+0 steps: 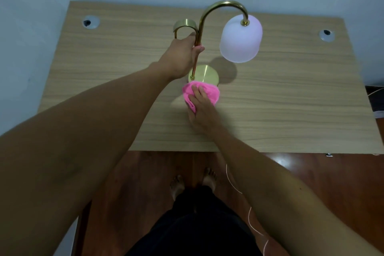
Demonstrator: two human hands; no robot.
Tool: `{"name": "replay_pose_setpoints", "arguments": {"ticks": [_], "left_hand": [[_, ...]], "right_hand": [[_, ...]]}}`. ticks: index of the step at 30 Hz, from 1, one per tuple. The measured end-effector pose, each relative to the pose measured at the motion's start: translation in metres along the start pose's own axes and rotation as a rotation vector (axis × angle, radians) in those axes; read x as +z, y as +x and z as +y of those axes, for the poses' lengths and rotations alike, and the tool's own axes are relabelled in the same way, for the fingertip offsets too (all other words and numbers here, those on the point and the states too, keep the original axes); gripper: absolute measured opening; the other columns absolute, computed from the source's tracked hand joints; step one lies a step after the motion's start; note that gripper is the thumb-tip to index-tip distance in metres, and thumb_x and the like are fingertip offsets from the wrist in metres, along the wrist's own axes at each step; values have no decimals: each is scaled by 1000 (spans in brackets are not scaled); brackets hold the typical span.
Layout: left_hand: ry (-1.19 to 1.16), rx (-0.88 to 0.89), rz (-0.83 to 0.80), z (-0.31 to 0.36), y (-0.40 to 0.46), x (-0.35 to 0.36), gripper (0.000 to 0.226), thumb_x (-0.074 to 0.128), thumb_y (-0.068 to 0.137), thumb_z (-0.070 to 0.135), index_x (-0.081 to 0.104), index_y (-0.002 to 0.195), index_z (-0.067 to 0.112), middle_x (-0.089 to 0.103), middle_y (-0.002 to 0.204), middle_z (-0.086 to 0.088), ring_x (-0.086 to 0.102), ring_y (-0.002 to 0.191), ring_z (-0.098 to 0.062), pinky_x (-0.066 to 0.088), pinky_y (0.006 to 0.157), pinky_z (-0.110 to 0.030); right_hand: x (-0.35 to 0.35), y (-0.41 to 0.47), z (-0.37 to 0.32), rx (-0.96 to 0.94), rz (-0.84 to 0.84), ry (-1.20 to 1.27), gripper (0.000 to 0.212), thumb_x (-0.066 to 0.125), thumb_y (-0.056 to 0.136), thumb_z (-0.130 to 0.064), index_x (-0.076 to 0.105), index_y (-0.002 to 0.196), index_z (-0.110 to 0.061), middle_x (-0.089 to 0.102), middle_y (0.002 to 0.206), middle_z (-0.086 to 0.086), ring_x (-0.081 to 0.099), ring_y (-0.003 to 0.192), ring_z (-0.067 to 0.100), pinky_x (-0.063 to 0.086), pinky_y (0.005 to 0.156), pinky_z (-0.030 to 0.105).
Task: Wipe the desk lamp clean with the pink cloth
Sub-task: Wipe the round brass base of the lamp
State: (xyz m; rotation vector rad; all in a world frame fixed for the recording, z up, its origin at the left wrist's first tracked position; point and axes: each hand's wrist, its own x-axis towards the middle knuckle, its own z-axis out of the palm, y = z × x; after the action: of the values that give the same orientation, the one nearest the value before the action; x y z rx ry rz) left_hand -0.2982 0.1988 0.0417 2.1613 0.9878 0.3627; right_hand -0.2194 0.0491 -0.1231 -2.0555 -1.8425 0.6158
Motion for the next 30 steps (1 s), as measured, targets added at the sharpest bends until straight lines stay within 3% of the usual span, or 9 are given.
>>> {"name": "replay_pose_setpoints", "arguments": {"ticks": [4,9,14,17,19,21,23,26,30], "left_hand": [[9,18,2,-2,0,0,27,47,105,30,59,112,7,70,101,-16,69,93,-34,57,87,-48],[-4,6,-1,-1,0,0,24,47,105,30,59,111,9,70,104,-16,68,95,-33,57,88,-47],[-4,-4,8,0,0,1,21,47,106,30,58,110,12,69,103,-12,68,96,-29,56,89,-43],[5,-9,11,0,1,2,26,47,105,32,59,112,10,70,103,-14,67,95,-31,56,88,-44],[5,-18,12,-1,1,2,27,47,104,34,59,110,11,70,102,-15,68,94,-31,56,88,-45],[-5,-27,13,-2,1,3,26,47,103,36,59,108,13,70,101,-15,68,92,-32,57,88,-47],[-6,-28,14,-2,1,3,26,47,103,36,59,107,14,71,100,-16,69,91,-33,57,87,-48],[15,-11,10,-2,1,2,27,46,104,36,58,109,12,71,100,-16,69,91,-33,57,87,-49],[32,-12,0,-2,1,1,31,46,105,36,59,113,9,72,101,-16,69,92,-33,57,88,-48]], "right_hand": [[-30,-15,30,-21,15,53,62,49,104,-27,36,162,-11,29,171,9,20,161,29,19,123,50],[-53,-16,39,157,194,164,36,47,108,-24,55,143,-25,59,141,8,66,120,34,52,105,61],[-86,6,42,316,350,354,43,39,102,-22,54,142,-30,55,150,2,55,134,25,46,116,50],[-84,23,25,396,321,418,36,41,107,-23,54,140,-32,61,132,6,66,106,18,61,91,34],[-62,27,7,520,259,466,52,43,108,-30,28,157,-32,62,130,19,71,96,31,65,73,37],[-25,32,-6,540,277,558,63,40,100,-37,9,154,-37,32,163,25,53,135,50,56,99,60],[4,35,-22,529,306,510,70,28,95,-47,16,159,-22,-2,173,13,31,149,55,51,103,68],[5,14,-70,500,287,447,67,26,101,-39,38,152,2,15,168,23,49,139,47,56,103,54],[6,-6,-81,104,307,251,54,41,102,-8,42,151,12,40,160,31,48,143,43,42,119,46]]}}
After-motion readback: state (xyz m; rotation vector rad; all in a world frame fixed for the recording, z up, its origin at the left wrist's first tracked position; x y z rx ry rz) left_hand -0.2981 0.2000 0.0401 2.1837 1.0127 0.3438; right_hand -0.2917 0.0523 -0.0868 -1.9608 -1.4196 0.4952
